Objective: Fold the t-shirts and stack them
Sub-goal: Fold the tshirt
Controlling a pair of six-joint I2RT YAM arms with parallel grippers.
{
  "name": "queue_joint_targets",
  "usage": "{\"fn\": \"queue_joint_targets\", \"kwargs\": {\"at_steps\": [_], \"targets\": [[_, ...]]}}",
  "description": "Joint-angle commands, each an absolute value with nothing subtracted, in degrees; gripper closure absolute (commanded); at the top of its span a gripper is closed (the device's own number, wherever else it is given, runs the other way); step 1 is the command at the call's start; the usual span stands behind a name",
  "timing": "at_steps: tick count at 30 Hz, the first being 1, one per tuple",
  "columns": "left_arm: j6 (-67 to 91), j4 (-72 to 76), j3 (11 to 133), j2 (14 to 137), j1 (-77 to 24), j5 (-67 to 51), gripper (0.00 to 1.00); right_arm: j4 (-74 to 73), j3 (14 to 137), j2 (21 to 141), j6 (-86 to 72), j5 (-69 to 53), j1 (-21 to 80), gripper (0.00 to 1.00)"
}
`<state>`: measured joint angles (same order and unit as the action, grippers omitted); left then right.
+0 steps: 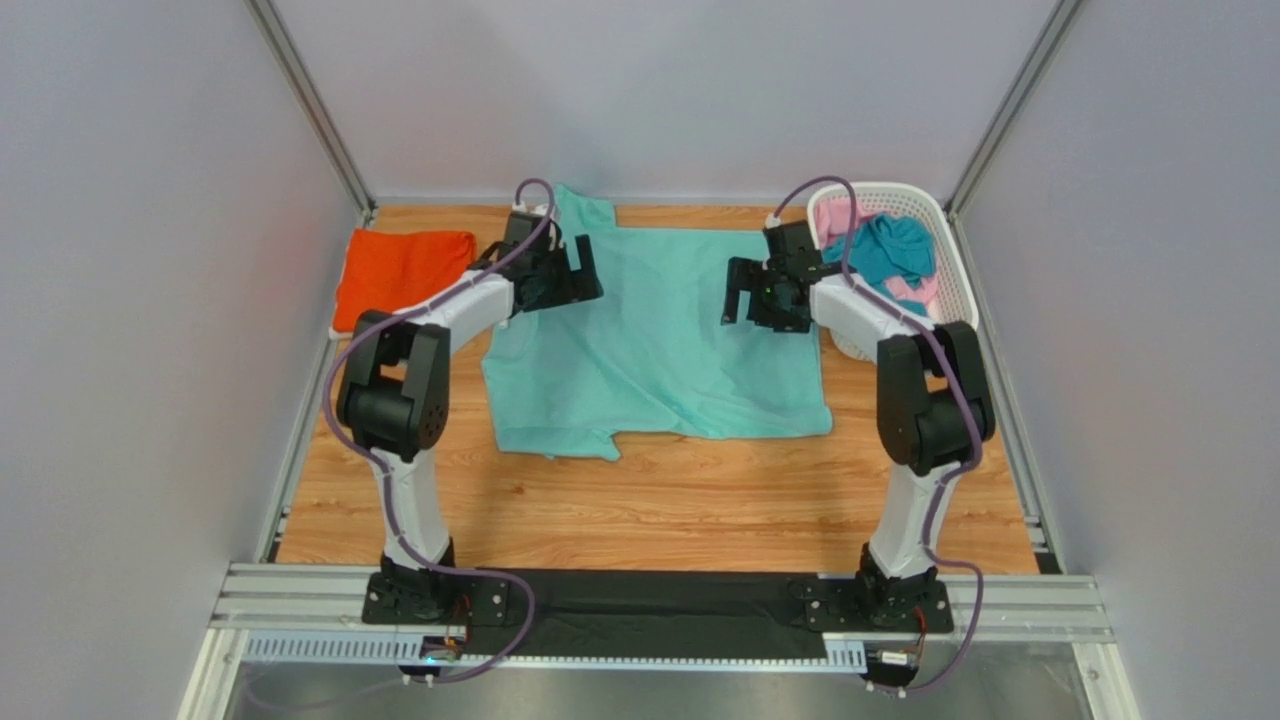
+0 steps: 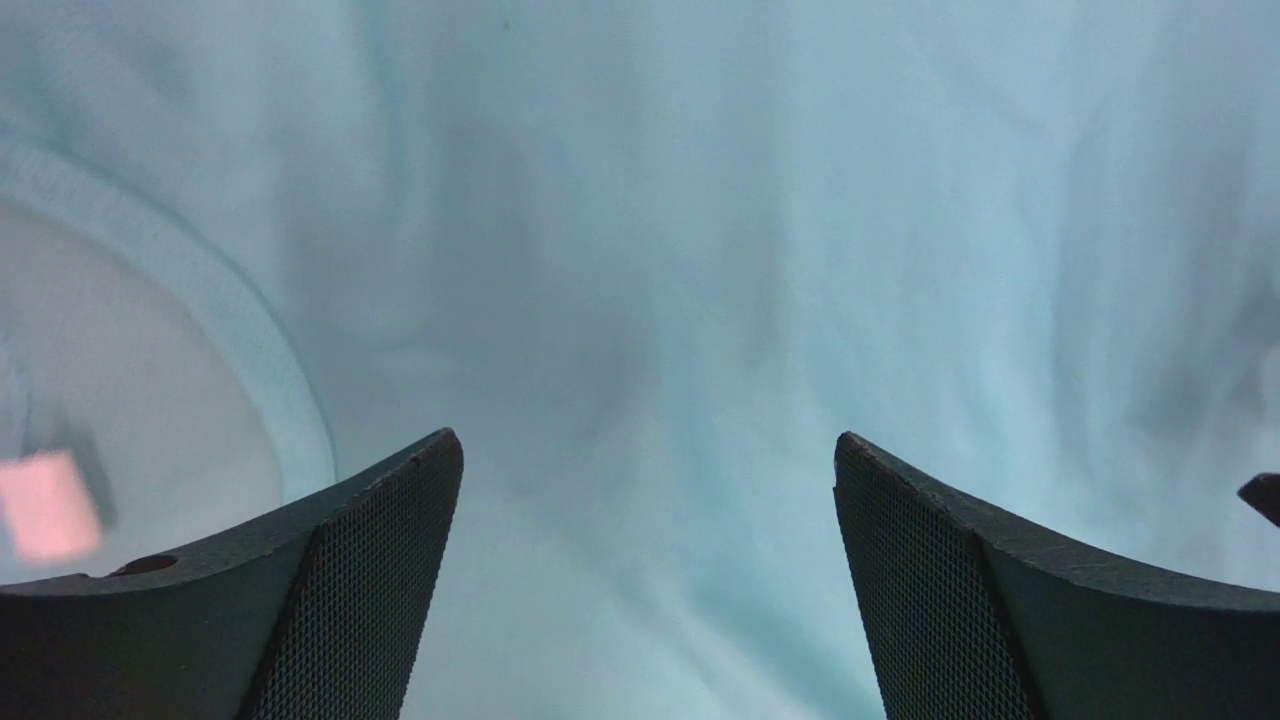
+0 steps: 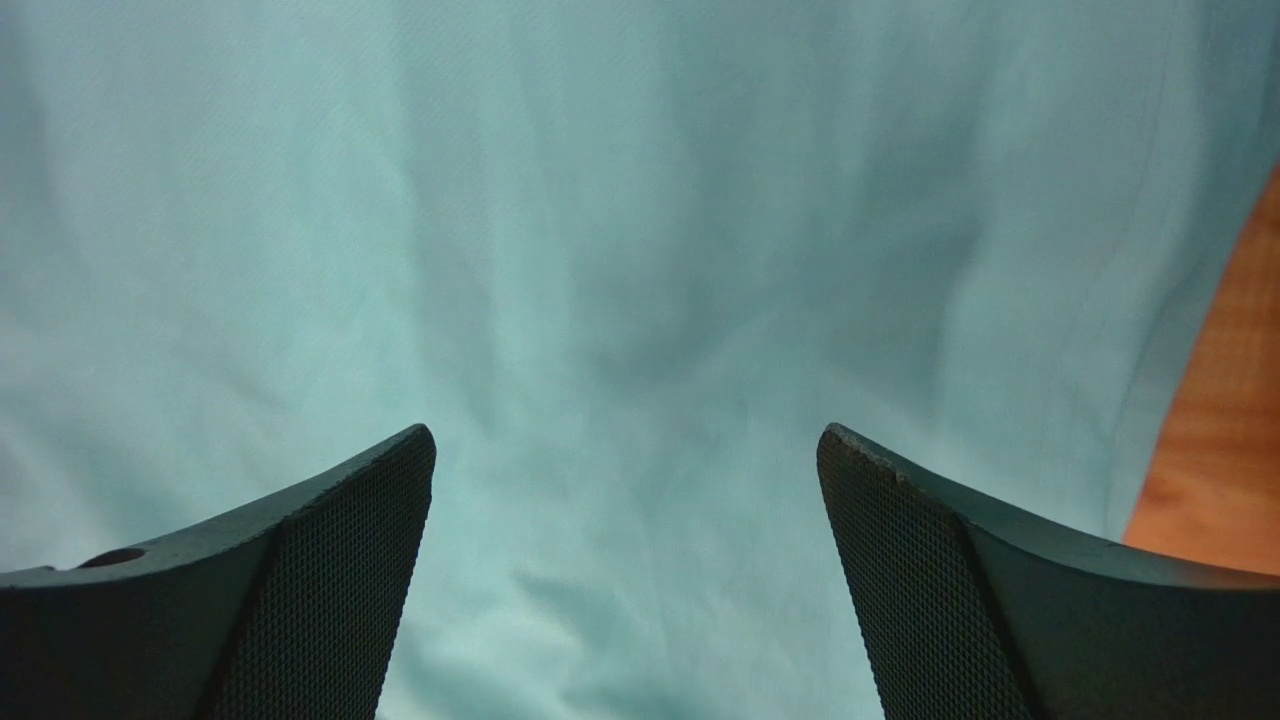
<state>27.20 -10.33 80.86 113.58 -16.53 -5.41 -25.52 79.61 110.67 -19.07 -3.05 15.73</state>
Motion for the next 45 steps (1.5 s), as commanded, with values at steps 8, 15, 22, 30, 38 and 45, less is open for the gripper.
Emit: {"fn": "queue_joint_targets", "kwargs": {"at_steps": [8,15,22,30,38,45], "targets": [[38.7,-21.3,44.9,64.9,-19.0,2.0,0.00,-26.2,63.7,85.5,-11.7,-0.8,38.4,0.00],[52.1,-44.1,27.8,31.6,-19.0,9.7,0.00,-22.5,65.4,92.8,-4.9,-3.7,56.4,0.00],[60.3,-53.3,24.3,16.6,-19.0,9.3,0.00,-25.0,76.9,108.1,-1.8,-3.0,61.4,0.07],[60.9,-54.2,25.7,21.1,-19.0,11.0,0.00,-25.4,80.5,115.0,-2.5,3.6,61.4,0.30],[56.9,-48.6,25.6,24.4,-19.0,7.2,0.00,-27.9,82.6,110.7,-8.1,4.8,61.3,0.82],[54.8,-40.8,23.9,27.2,-19.0,3.7,0.00,-30.5,87.3,110.7,-15.4,0.9,57.1,1.00]]}}
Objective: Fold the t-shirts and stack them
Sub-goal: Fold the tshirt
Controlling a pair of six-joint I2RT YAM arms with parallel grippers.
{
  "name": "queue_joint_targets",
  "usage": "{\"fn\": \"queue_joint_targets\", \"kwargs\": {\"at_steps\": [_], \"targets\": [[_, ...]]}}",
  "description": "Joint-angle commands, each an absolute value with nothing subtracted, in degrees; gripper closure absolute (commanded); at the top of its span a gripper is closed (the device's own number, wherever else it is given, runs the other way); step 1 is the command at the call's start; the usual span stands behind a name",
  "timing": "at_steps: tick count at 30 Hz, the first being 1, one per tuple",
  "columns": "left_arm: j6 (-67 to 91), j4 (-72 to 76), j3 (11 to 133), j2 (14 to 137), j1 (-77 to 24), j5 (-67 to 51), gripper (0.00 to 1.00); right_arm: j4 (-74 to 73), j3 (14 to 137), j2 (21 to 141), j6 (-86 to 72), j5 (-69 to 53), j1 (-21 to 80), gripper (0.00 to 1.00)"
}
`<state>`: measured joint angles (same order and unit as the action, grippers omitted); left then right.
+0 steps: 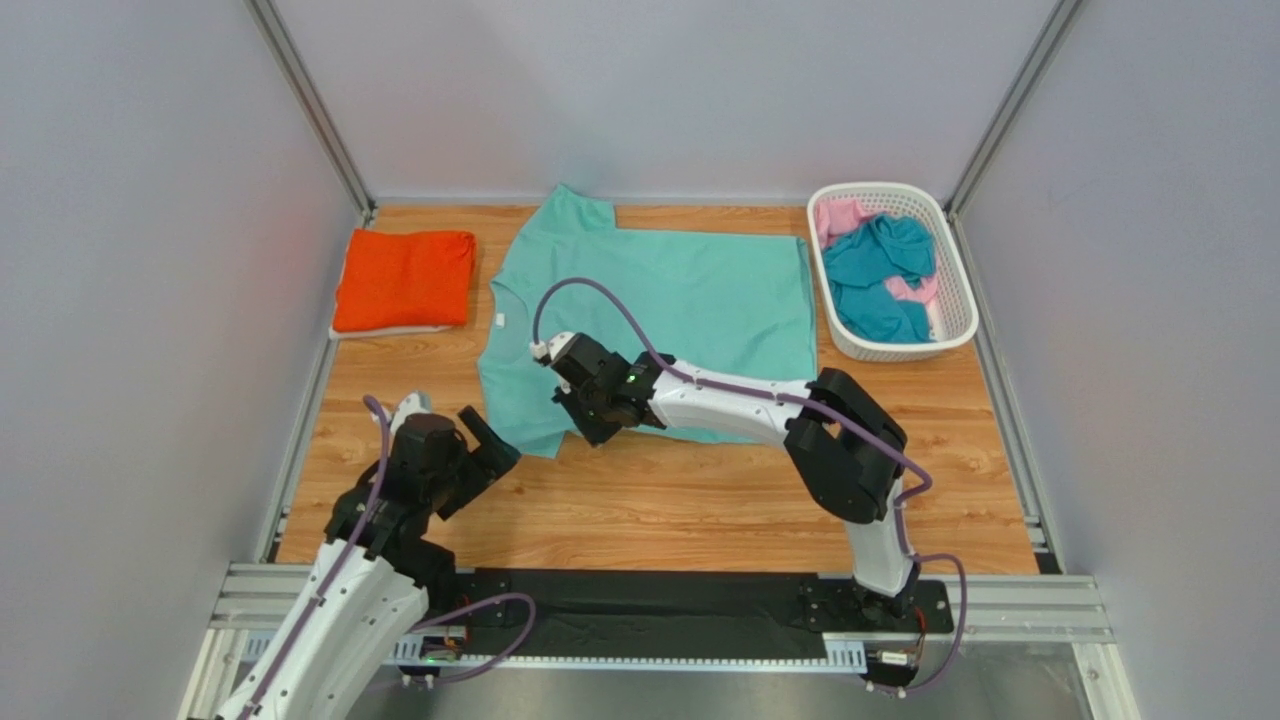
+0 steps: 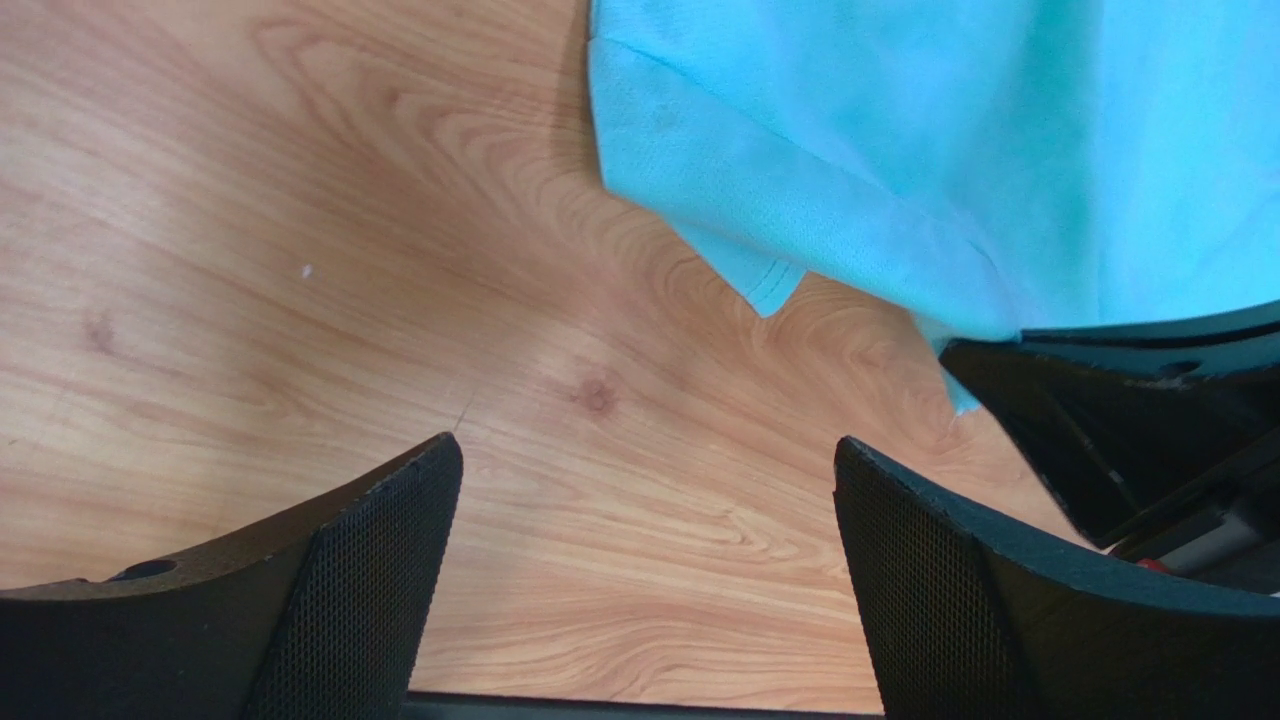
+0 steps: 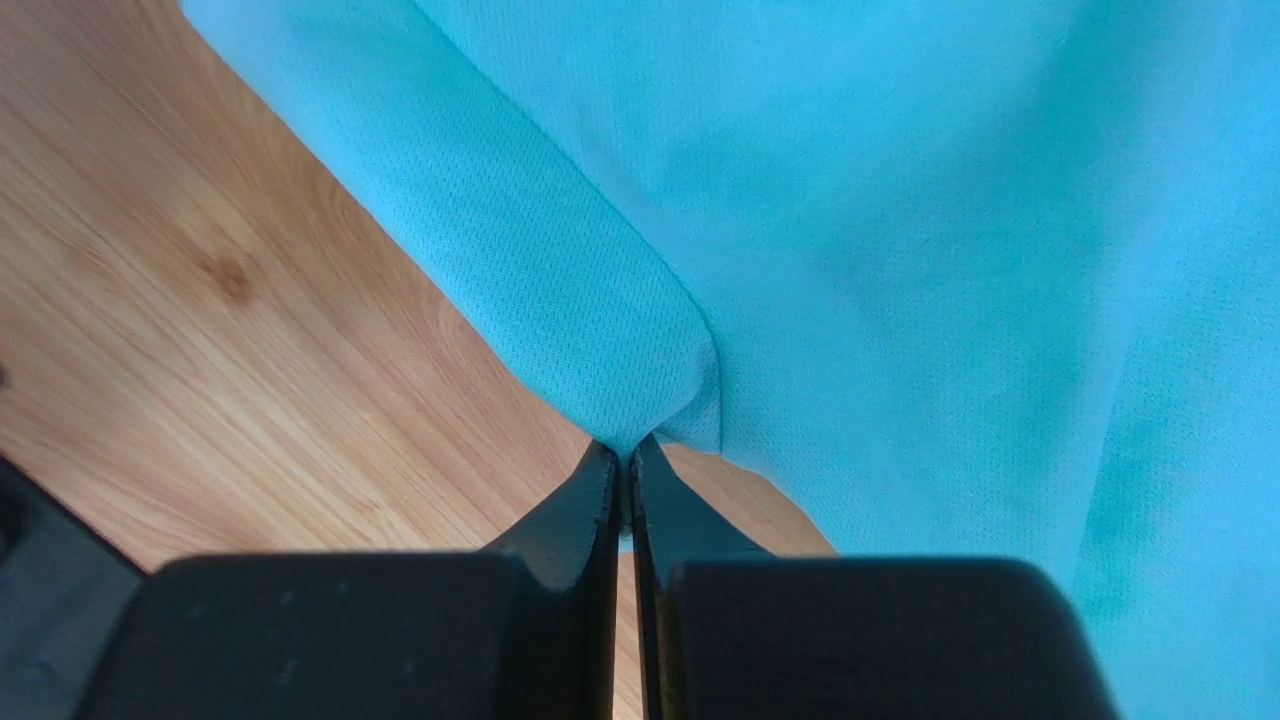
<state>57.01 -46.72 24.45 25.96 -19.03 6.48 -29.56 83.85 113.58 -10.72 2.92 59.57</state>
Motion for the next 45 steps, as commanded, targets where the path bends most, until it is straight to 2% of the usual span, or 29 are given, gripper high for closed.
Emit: {"fn": "queue_joint_targets", "kwargs": {"at_steps": [1,7,12,23,31,35,41,44,45], "targets": [[54.8,-39.9,23.4,27.9,-19.0,3.4,0.00,-30.7,87.6,110.8,-16.9,-2.5,55.7,1.00],[54.2,-30.7,21.9,34.3,-19.0,0.4,0.00,-30.9,89.6,112.1,-19.9,-9.9,53.3,1.00],[53.9,-23.9,22.1,41.8,-19.0,-1.6,0.05,-31.6,91.5,115.0,-22.8,-11.8,52.0,0.99],[53.4,-12.7,25.7,61.0,-21.4,-0.1,0.28,-31.6,93.3,119.4,-28.7,-14.8,48.8,0.98],[55.2,-17.0,32.4,73.0,-25.8,6.8,0.43,-31.5,92.5,120.7,-29.8,-15.4,47.8,0.96],[57.6,-22.1,35.5,76.5,-28.3,11.4,0.47,-31.0,92.1,120.9,-30.0,-16.0,47.8,0.96],[58.2,-23.8,39.5,82.0,-28.8,12.7,0.58,-30.1,90.1,120.1,-30.5,-16.7,47.8,0.96],[58.2,-24.3,40.5,84.4,-29.3,12.6,0.66,-29.9,89.5,119.9,-30.7,-17.0,47.8,0.95],[58.3,-24.7,40.8,85.2,-29.5,12.7,0.76,-29.7,89.4,119.9,-30.7,-17.1,47.8,0.95]]}}
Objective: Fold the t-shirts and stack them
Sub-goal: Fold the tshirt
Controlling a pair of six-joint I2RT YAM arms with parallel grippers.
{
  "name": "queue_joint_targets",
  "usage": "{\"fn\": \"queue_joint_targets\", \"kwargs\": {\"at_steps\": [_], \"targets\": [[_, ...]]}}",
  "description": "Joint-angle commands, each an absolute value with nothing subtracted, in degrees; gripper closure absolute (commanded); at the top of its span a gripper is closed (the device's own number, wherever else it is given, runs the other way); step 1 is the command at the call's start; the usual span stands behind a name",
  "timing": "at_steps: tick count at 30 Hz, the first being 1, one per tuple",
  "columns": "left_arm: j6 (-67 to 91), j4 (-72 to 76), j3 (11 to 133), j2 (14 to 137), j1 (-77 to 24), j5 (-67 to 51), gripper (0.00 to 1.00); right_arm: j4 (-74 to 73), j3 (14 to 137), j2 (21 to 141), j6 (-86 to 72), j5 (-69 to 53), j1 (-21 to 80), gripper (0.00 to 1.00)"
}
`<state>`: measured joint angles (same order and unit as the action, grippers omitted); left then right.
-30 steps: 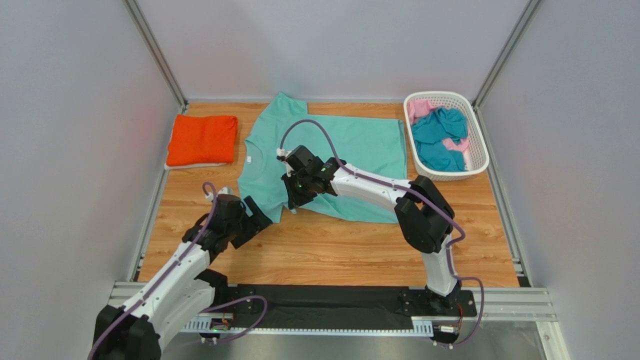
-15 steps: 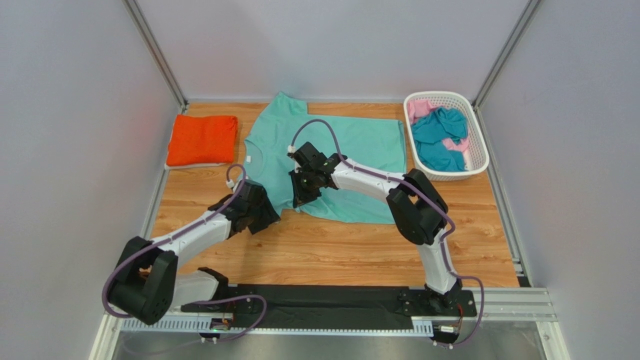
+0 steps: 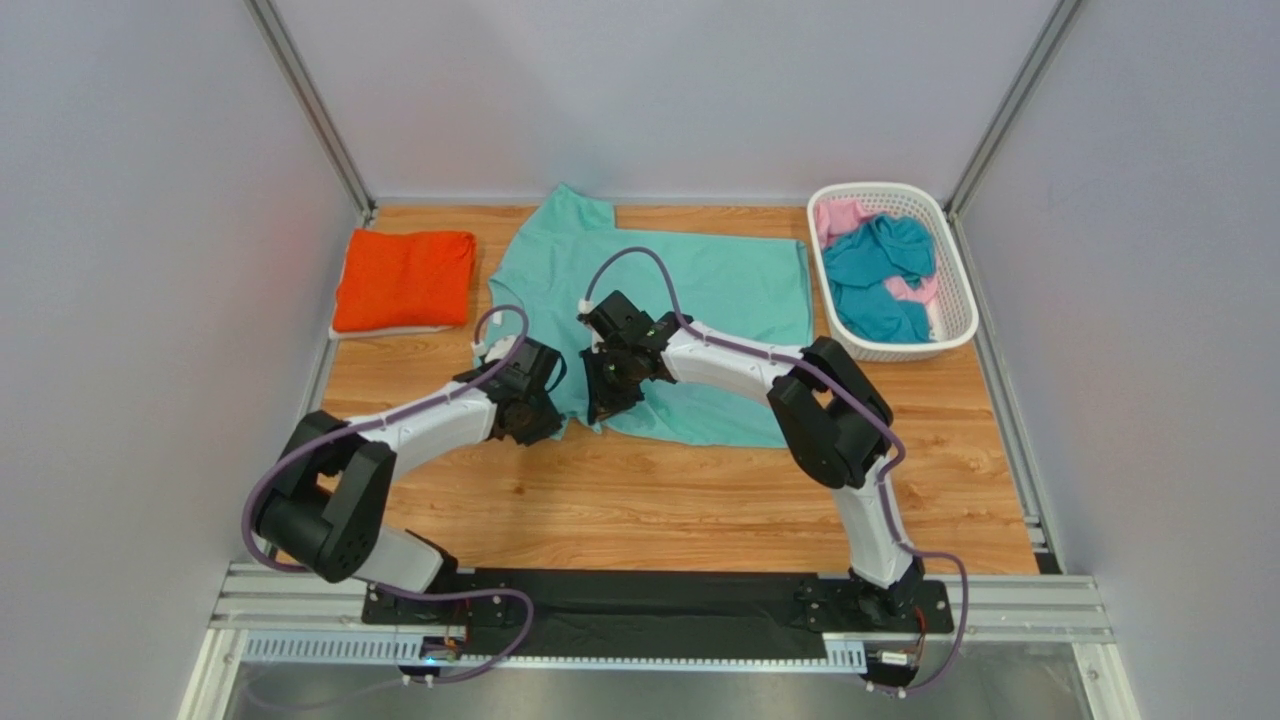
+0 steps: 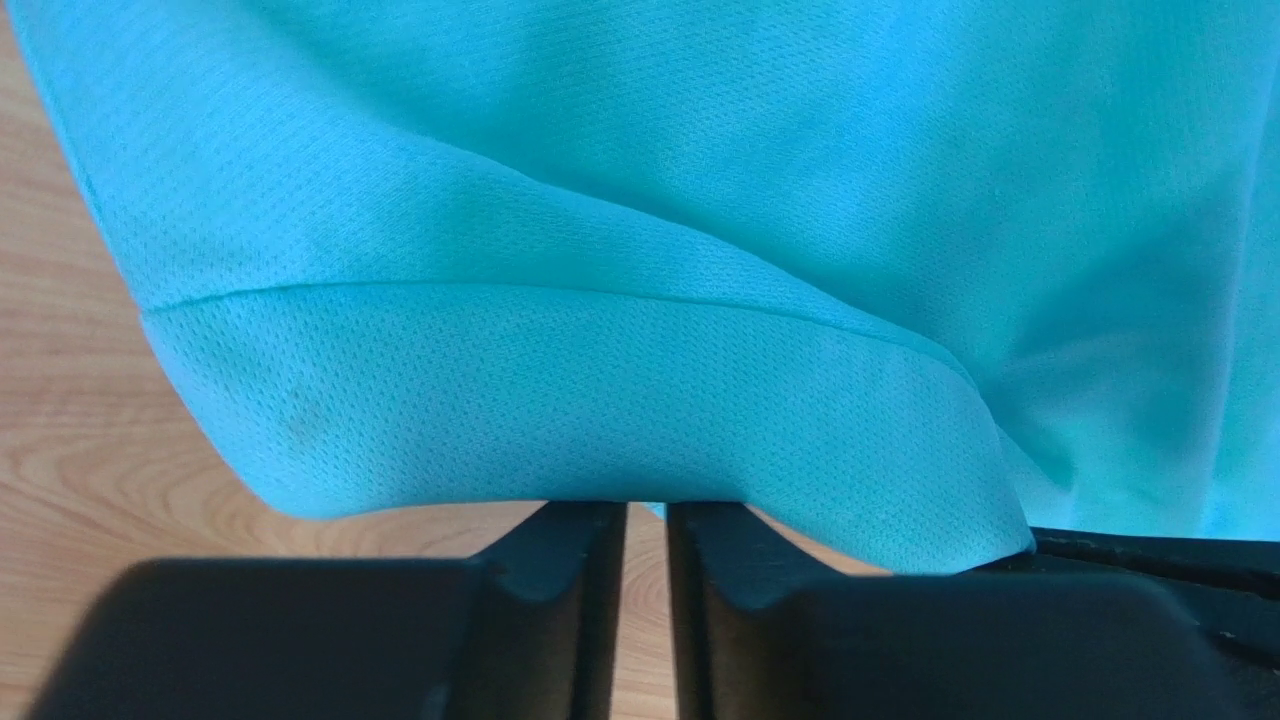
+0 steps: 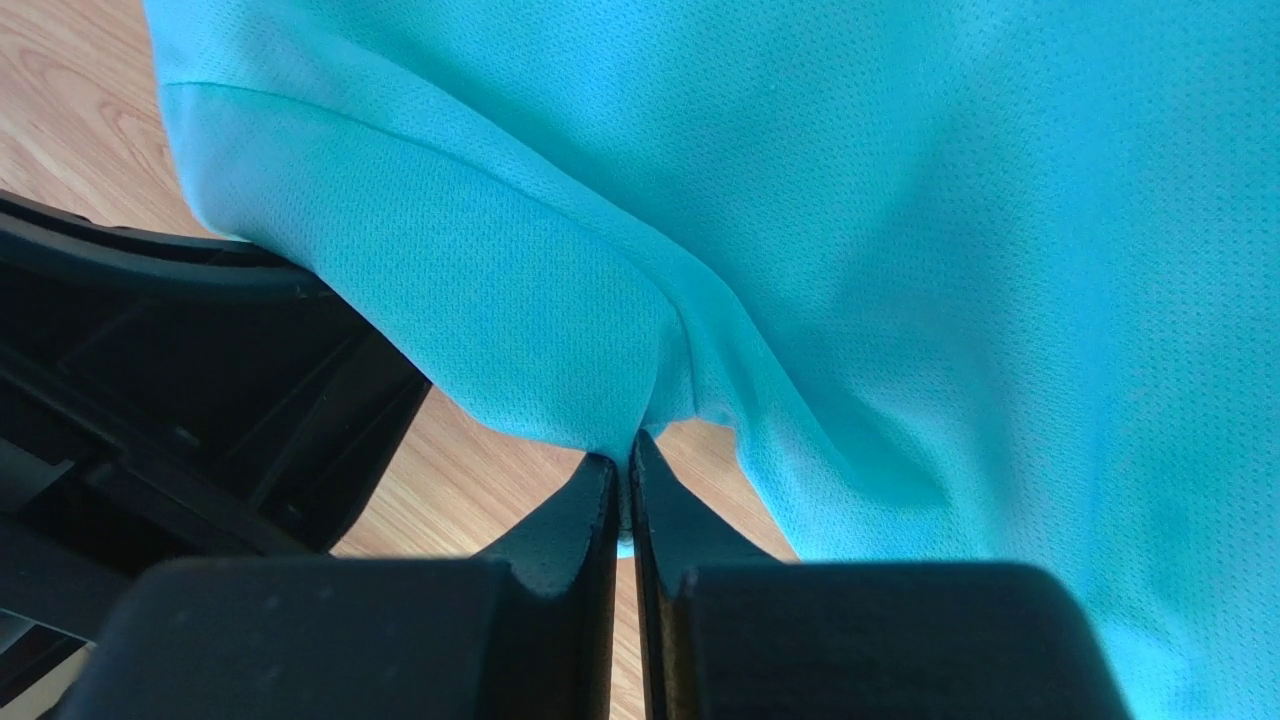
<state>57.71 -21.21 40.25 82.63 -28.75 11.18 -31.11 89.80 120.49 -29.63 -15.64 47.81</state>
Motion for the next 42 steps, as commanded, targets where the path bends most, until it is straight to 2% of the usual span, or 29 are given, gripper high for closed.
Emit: {"fn": "queue_joint_targets", "kwargs": {"at_steps": [1,2,3,6,7,9,10,12,13,15,16,17,20,25,32,36,42], "targets": [[58.3,-25.0,41.0,85.7,-29.6,12.7,0.81,-29.7,89.2,119.9,-30.7,-17.1,47.8,0.94],[58.1,-26.0,41.4,86.0,-30.0,12.6,0.88,-29.7,89.1,119.7,-30.8,-17.2,47.9,0.93],[58.1,-26.5,41.7,86.1,-30.1,12.6,1.00,-29.8,89.1,119.5,-30.7,-17.1,47.8,0.92],[57.7,-28.7,40.9,83.6,-30.3,11.7,1.00,-30.0,88.9,118.3,-30.3,-16.8,47.8,0.88],[57.7,-30.9,39.7,80.6,-30.4,11.4,1.00,-30.3,88.8,117.4,-29.5,-16.7,47.8,0.77],[58.0,-32.0,38.4,76.8,-30.4,11.8,1.00,-31.0,88.7,116.3,-29.0,-16.4,47.8,0.73],[58.3,-35.0,37.8,74.6,-30.4,12.0,1.00,-31.1,88.5,115.8,-28.4,-16.2,47.8,0.65],[59.8,-39.0,36.3,67.7,-30.4,13.2,1.00,-31.2,87.3,113.3,-28.0,-15.7,47.8,0.58],[60.3,-43.3,36.0,65.2,-30.4,13.4,1.00,-31.0,86.5,112.1,-28.0,-15.8,47.8,0.42],[61.8,-47.4,34.8,58.2,-30.4,14.1,1.00,-30.8,84.4,108.8,-28.0,-16.1,47.9,0.35],[63.1,-51.1,34.4,56.3,-30.4,14.1,1.00,-30.5,83.5,107.5,-28.5,-15.9,47.8,0.22],[63.8,-52.7,34.2,54.2,-30.4,14.2,1.00,-30.2,82.5,106.2,-28.7,-15.6,47.7,0.00],[66.4,-57.5,33.7,47.7,-30.4,14.4,1.00,-29.6,77.0,99.5,-30.1,-12.8,47.8,0.00],[68.1,-63.8,34.2,43.2,-30.4,13.8,1.00,-31.0,62.6,86.0,-33.9,-1.9,45.2,0.00],[70.0,-66.6,32.8,34.7,-30.4,15.1,1.00,-37.9,46.0,70.3,-36.3,5.4,29.5,0.00],[69.8,-64.7,32.1,33.8,-30.4,13.6,1.00,-41.8,40.9,65.3,-35.9,5.2,23.7,0.06],[69.3,-63.8,32.2,35.0,-30.4,14.0,1.00,-44.4,36.0,60.9,-36.6,6.2,22.3,0.14]]}}
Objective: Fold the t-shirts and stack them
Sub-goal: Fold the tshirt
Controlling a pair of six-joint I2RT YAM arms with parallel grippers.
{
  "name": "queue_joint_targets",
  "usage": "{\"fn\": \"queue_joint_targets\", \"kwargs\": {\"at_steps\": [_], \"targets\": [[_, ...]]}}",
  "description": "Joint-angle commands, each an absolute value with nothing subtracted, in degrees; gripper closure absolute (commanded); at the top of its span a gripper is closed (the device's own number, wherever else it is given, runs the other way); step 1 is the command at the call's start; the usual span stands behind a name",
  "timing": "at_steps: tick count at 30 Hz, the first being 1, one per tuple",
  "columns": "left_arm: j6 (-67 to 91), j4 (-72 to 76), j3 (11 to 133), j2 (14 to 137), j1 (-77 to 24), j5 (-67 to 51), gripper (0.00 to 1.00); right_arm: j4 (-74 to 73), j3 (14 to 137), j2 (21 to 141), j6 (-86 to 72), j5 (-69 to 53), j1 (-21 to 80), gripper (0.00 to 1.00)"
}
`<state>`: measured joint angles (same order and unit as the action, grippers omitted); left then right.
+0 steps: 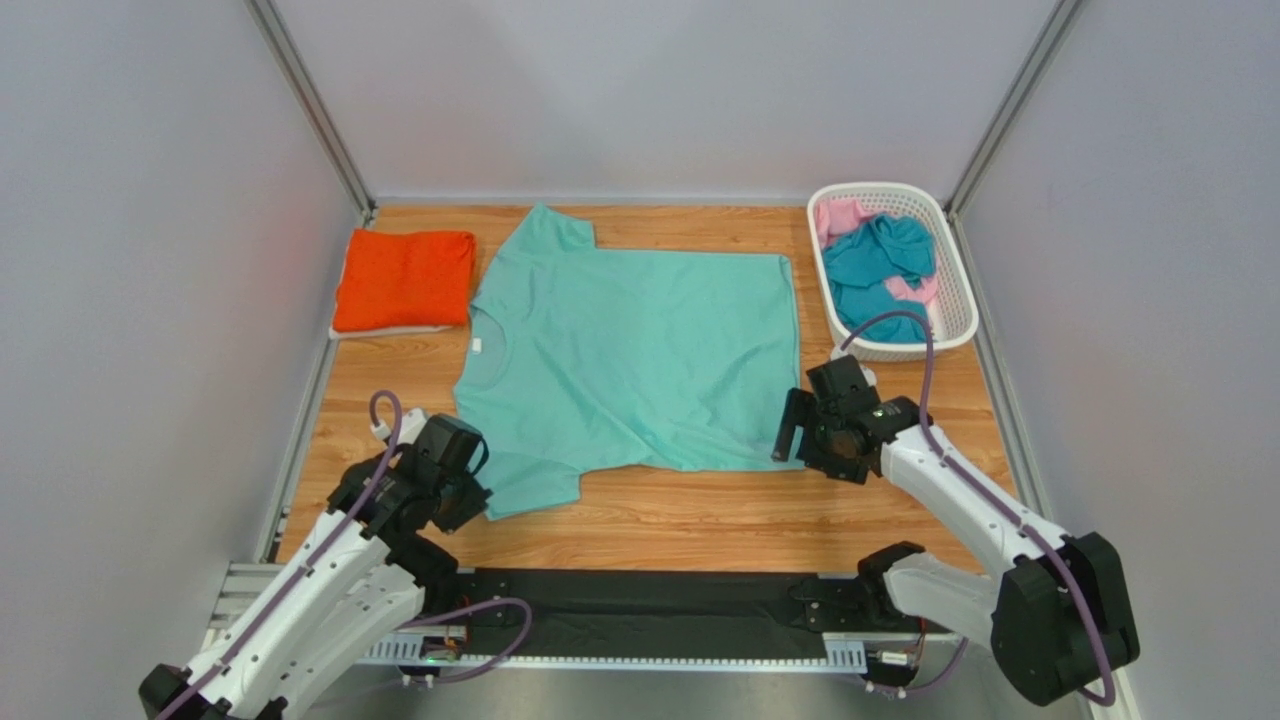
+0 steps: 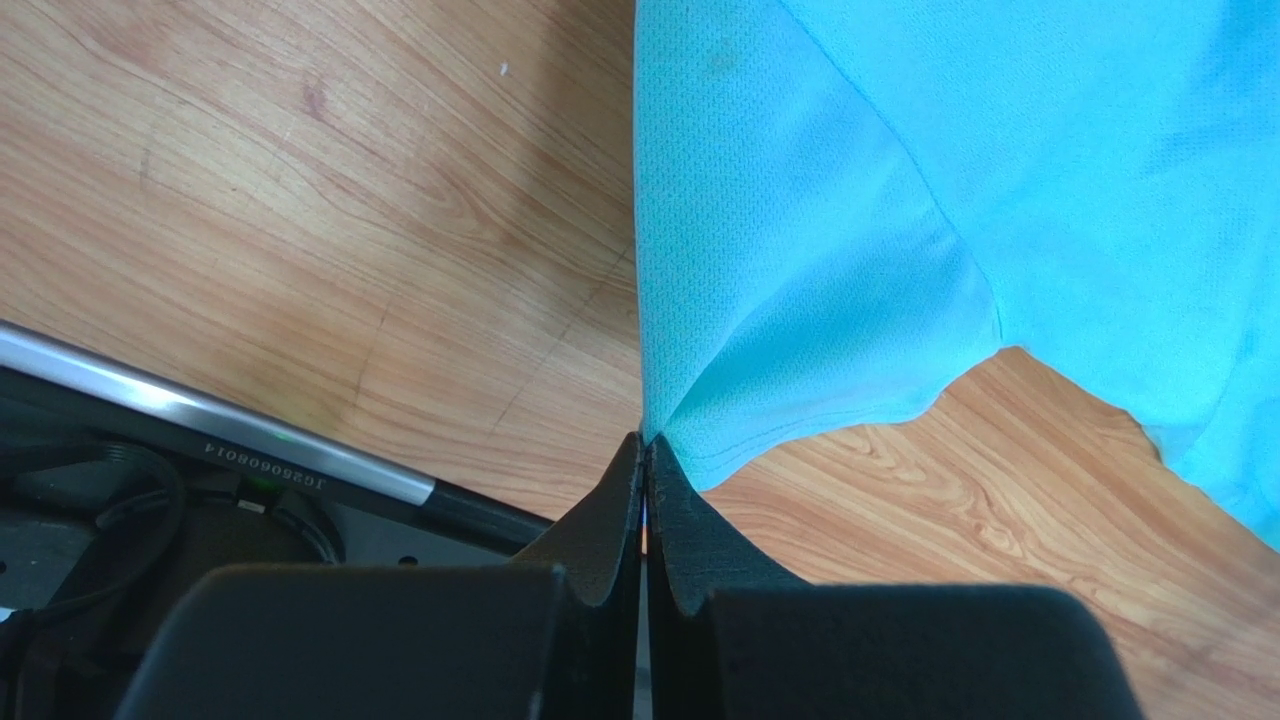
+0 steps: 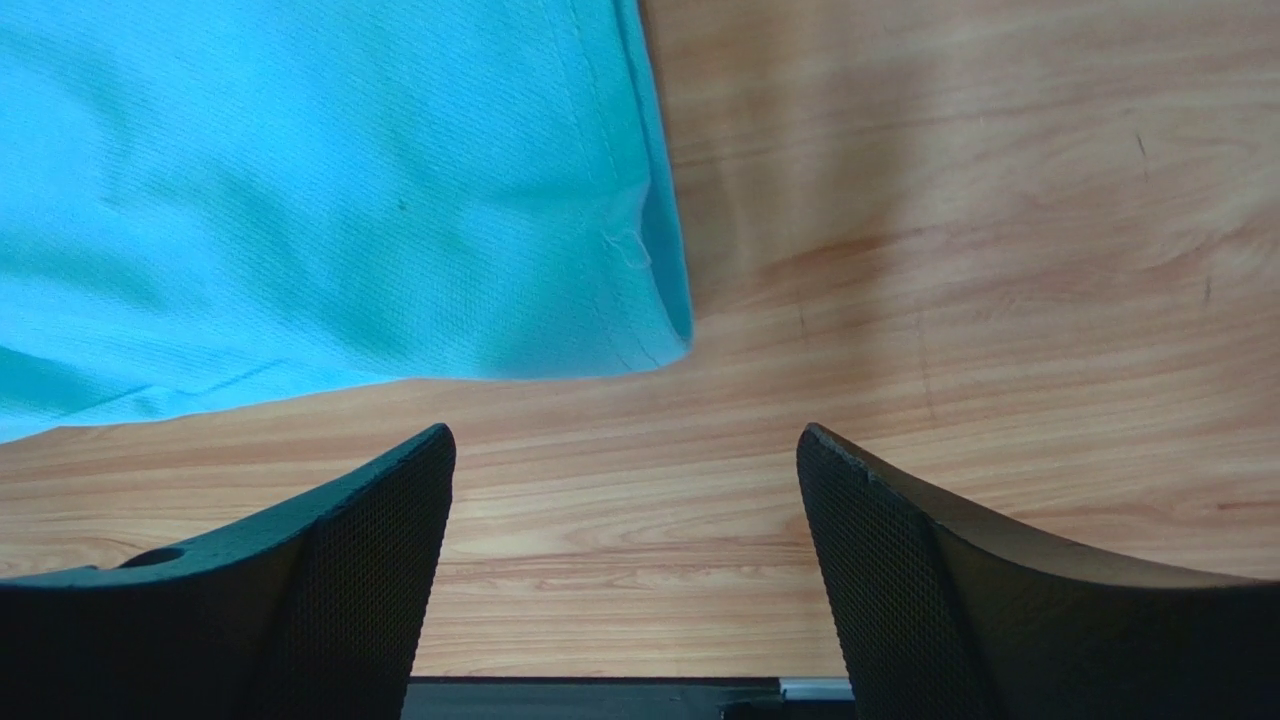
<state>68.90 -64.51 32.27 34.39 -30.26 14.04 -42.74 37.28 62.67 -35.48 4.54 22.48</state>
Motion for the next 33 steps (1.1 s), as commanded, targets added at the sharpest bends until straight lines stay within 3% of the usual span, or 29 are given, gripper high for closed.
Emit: {"fn": "queue_joint_targets", "kwargs": {"at_steps": [1,6,8,9,18,28,33], "targets": [[69.1,-63.5,31.9,35.2,-30.4,13.9,1.00,-44.4,35.7,61.0,-36.7,6.7,22.3,0.15],[68.6,-62.8,31.8,35.9,-30.4,13.9,1.00,-39.9,36.8,65.6,-34.7,7.4,21.5,0.37],[68.7,-62.8,31.9,35.9,-30.4,14.2,1.00,-37.5,37.3,68.9,-33.8,7.4,21.4,0.41],[68.7,-62.7,31.9,35.9,-30.4,14.4,1.00,-37.1,37.6,70.0,-33.3,6.9,21.2,0.51],[68.5,-62.0,31.9,35.9,-30.4,15.1,1.00,-36.8,39.6,69.7,-29.3,-0.9,21.2,1.00],[68.9,-64.5,32.8,33.6,-30.4,15.4,1.00,-61.5,42.8,59.6,-31.7,-0.1,21.2,1.00],[69.2,-65.8,33.0,32.6,-30.4,16.0,1.00,-60.8,42.5,61.6,-33.7,2.3,21.1,0.97]]}}
